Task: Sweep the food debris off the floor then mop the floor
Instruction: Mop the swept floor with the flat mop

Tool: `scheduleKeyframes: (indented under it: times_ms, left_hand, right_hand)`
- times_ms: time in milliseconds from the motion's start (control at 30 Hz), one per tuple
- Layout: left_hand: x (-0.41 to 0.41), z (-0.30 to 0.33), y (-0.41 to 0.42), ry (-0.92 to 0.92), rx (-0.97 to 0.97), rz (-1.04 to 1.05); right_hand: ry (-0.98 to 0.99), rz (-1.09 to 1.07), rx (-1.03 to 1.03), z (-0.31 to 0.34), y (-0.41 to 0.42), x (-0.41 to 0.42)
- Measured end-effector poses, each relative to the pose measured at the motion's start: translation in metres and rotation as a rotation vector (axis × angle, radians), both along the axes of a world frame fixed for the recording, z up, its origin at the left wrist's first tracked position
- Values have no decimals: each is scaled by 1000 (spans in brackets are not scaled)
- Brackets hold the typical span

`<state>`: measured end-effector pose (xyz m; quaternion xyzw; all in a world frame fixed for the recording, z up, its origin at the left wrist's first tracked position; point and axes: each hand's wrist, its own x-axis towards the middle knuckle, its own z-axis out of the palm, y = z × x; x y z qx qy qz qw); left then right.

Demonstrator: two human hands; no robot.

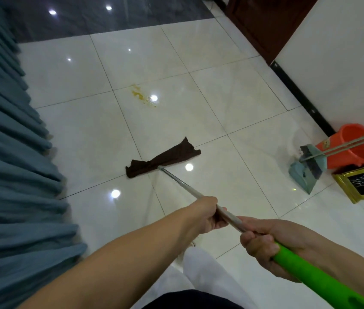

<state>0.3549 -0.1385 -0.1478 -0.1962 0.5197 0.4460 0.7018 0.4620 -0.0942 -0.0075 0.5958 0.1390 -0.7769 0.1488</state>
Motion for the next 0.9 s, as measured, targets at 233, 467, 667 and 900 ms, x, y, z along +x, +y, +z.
scheduleKeyframes:
  times_ms: [233, 467, 667, 900]
  left_hand:
    - [-45, -1, 42, 102, -55, 70]
    - [-117, -31, 115, 286, -116, 127]
    - [-153, -44, 173, 368, -169, 126]
    - [-112, -33, 218, 324, -176, 98]
  right_hand:
    - [7, 53, 5, -22, 51, -43]
    - [115, 83, -35, -60, 118, -118]
    - [103, 55, -76, -70, 179, -151]
    - [89, -14, -84, -57, 224, -110]
